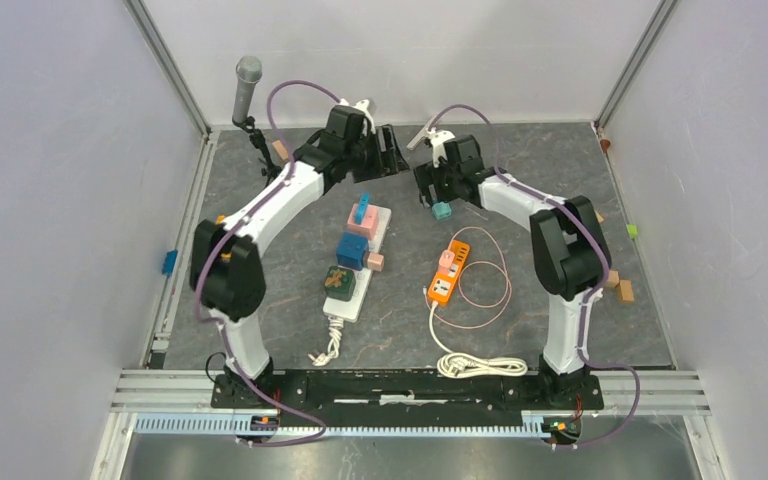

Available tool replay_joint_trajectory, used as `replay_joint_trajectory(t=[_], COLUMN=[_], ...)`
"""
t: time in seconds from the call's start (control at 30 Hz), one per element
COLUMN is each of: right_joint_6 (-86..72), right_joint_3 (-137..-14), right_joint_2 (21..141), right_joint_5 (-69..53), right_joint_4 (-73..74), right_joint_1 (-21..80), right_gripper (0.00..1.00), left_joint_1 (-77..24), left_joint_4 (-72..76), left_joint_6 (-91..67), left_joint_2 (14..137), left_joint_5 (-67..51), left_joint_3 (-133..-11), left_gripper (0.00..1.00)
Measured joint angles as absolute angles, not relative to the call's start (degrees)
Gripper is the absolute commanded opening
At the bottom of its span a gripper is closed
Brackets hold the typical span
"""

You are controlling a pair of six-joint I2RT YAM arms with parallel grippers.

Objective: Insert the plug
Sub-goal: Pick up the plug from the center of the board.

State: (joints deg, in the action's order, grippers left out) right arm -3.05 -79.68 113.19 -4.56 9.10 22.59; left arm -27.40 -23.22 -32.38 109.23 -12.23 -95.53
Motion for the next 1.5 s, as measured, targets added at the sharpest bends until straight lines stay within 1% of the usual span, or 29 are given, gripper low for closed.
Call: replay_joint_trajectory(t=[0.1, 0.2, 0.23, 0.27, 0.3, 0.33, 0.4, 0.53, 0.7, 0.77, 0.83, 0.97, 1.13, 1.27, 1.4, 1.5], right_joint_6=[-2.1, -1.5, -1.4, -1.9, -1.6, -1.4, -1.3, -1.8, -3.0, -4.4, -6.9, -14.4, -29.5, -46.1, -63.2, -73.9], right_joint_3=[-84.4, -85.8, -86.0, -86.0, -86.3, -86.4, -86.5, -86.9, -86.3, -83.6, -79.2, -67.9, -50.8, -33.7, -19.2, -13.1], right_joint_2=[117.4, 120.1, 120.9, 121.5, 121.6, 121.6, 121.6, 121.6, 120.9, 118.5, 113.6, 99.1, 77.8, 65.3, 56.9, 51.3], right_joint_5=[-0.9, 1.6, 2.3, 2.6, 2.9, 3.5, 4.1, 4.6, 2.9, 1.2, -1.3, -7.1, -12.9, -15.7, -16.5, -16.4], right_joint_4=[12.4, 15.4, 16.7, 17.3, 17.5, 17.8, 18.2, 19.0, 18.7, 17.7, 16.6, 9.8, -4.4, -18.0, -26.6, -30.2], right_joint_1=[23.9, 24.7, 24.9, 25.1, 25.2, 25.4, 25.5, 25.6, 25.4, 25.3, 24.9, 23.4, 19.6, 17.0, 16.6, 16.6], right_gripper=[0.82, 0.78, 0.75, 0.7, 0.6, 0.51, 0.3, 0.01, 0.0, 0.0, 0.0, 0.0, 0.0, 0.0, 0.0, 0.0], left_joint_1=[-27.5, -27.5, -27.5, -27.5, -27.5, -27.5, -27.6, -27.9, -29.0, -30.1, -31.6, -35.1, -40.0, -44.3, -49.3, -54.0], left_joint_4=[-23.6, -23.9, -23.9, -23.9, -24.0, -23.9, -23.9, -23.3, -21.6, -21.1, -20.4, -19.4, -17.8, -15.2, -11.8, -9.3], left_joint_6=[-31.0, -30.3, -30.3, -30.1, -30.0, -29.9, -29.8, -29.0, -28.3, -28.0, -27.9, -27.9, -28.0, -29.1, -30.0, -30.1], left_joint_2=[102.5, 97.7, 96.7, 95.5, 94.9, 94.2, 92.8, 90.2, 87.3, 86.1, 84.9, 81.3, 76.2, 73.2, 72.2, 72.3], left_joint_5=[-8.5, -6.3, -5.9, -5.4, -5.0, -4.6, -4.4, -4.3, -4.4, -4.1, -3.2, -1.1, 2.2, 4.3, 6.0, 7.2], left_joint_3=[-90.8, -87.4, -86.6, -85.7, -85.2, -84.6, -83.7, -82.3, -81.4, -81.1, -80.4, -77.0, -71.3, -66.6, -63.1, -61.4], left_gripper=[0.79, 0.79, 0.79, 0.79, 0.79, 0.79, 0.79, 0.79, 0.79, 0.79, 0.79, 0.79, 0.79, 0.79, 0.78, 0.78])
